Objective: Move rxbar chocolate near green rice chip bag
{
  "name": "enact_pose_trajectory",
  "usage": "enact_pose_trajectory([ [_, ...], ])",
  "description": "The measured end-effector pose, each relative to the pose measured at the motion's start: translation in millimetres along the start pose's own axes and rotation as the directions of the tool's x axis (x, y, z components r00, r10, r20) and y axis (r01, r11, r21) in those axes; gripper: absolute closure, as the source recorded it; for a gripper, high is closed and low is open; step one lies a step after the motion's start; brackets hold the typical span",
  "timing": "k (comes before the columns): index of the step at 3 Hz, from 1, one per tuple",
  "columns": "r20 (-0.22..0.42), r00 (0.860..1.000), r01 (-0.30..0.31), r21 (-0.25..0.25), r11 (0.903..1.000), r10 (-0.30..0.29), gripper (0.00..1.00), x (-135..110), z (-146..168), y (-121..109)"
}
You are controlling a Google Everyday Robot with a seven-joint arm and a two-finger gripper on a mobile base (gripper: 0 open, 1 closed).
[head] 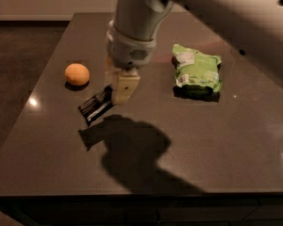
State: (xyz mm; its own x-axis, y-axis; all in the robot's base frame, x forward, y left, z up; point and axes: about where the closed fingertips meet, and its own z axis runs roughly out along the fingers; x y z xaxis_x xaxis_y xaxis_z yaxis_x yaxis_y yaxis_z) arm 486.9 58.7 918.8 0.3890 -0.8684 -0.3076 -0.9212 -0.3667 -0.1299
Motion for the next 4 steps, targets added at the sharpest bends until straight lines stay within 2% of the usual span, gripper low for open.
enact_pose_trajectory([
  [1, -0.054, 0.995, -0.082, 0.078, 0.9936, 0.086, 1.0, 45, -24, -23],
  [3, -0.142, 0.972, -0.163, 0.173, 0.9714, 0.188, 1.0, 111, -51, -56],
  [4, -0.187, 0.956, -0.191, 0.185, 0.9641, 0.225, 0.88, 137, -51, -61],
])
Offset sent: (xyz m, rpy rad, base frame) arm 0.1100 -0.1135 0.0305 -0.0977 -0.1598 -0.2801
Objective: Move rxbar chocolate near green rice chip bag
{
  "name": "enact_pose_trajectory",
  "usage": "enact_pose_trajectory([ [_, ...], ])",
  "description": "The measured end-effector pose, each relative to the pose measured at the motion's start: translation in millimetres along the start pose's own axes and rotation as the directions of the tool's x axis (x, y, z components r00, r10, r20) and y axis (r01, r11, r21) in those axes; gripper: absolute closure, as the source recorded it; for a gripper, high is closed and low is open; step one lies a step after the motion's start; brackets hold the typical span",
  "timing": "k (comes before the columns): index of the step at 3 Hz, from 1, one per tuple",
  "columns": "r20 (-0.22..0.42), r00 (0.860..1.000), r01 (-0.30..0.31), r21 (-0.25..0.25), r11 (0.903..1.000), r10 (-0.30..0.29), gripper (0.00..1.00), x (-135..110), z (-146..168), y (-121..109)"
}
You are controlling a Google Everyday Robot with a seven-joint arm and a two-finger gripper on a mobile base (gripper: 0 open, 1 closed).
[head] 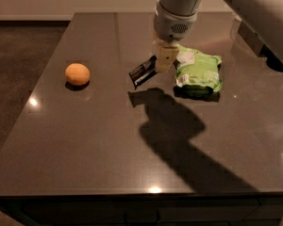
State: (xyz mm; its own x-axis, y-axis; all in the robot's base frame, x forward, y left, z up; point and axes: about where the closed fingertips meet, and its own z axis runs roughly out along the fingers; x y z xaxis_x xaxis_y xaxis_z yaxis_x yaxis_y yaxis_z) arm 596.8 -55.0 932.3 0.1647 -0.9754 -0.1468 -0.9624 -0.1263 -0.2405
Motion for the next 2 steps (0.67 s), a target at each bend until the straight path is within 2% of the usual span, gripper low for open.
enact_pose_trajectory([
  [2, -0.109, 0.993, -0.041, -0.003, 0.9992, 0.04, 0.43, 32, 19, 0],
])
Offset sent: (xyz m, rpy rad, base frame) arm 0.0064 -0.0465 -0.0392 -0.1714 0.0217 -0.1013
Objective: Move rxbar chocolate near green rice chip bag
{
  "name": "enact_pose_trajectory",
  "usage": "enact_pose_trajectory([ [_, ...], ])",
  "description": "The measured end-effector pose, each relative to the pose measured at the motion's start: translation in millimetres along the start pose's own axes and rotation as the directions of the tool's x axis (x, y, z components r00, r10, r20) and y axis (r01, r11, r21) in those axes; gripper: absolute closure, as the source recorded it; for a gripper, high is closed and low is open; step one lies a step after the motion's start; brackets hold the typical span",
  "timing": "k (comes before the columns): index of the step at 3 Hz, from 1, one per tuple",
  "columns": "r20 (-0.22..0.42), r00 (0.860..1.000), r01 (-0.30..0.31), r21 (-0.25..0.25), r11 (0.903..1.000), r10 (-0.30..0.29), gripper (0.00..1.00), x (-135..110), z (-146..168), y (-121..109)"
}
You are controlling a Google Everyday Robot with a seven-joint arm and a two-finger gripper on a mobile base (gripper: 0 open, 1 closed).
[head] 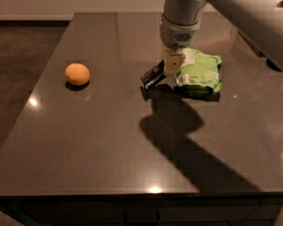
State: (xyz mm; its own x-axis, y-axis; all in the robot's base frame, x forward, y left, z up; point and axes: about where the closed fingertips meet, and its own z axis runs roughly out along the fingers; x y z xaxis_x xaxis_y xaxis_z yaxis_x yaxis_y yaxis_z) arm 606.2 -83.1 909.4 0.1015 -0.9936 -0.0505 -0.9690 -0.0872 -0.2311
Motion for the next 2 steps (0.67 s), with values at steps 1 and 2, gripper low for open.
enact_pose_trajectory([
  [1, -0.05, 0.999, -0.018, -0.002, 0.9998, 0.017, 0.1, 12.4, 10.7, 7.5],
  [2, -0.047, 0.999, -0.016, 0.003, 0.9999, 0.016, 0.0, 11.4, 10.7, 6.3],
])
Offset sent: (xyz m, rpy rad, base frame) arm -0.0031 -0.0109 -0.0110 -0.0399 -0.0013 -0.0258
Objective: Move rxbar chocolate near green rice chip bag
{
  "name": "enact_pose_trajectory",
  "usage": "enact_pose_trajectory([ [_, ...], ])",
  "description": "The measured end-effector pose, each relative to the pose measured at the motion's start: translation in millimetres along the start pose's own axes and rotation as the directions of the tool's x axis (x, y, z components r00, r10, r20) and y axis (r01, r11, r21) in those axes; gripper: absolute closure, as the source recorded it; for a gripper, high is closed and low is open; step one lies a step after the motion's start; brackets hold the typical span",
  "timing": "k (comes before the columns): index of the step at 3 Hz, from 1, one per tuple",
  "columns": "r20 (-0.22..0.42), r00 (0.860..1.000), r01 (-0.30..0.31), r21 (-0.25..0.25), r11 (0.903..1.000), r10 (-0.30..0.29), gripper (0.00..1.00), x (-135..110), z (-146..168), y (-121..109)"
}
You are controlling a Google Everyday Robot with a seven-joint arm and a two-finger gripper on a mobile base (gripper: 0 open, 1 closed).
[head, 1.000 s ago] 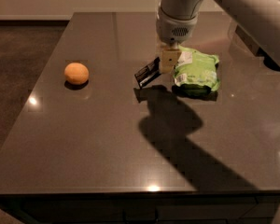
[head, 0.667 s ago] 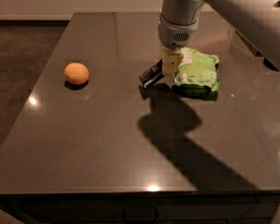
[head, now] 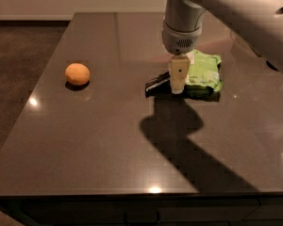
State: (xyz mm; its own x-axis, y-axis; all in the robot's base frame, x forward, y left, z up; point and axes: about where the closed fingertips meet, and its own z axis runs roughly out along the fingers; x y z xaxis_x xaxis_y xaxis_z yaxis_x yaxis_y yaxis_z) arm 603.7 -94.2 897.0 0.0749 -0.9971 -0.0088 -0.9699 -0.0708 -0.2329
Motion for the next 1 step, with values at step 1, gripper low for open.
enact_pose_trajectory([
  [1, 0.0, 1.0, 0.0, 0.0, 1.0, 0.0, 0.0, 0.0, 0.0, 0.0],
])
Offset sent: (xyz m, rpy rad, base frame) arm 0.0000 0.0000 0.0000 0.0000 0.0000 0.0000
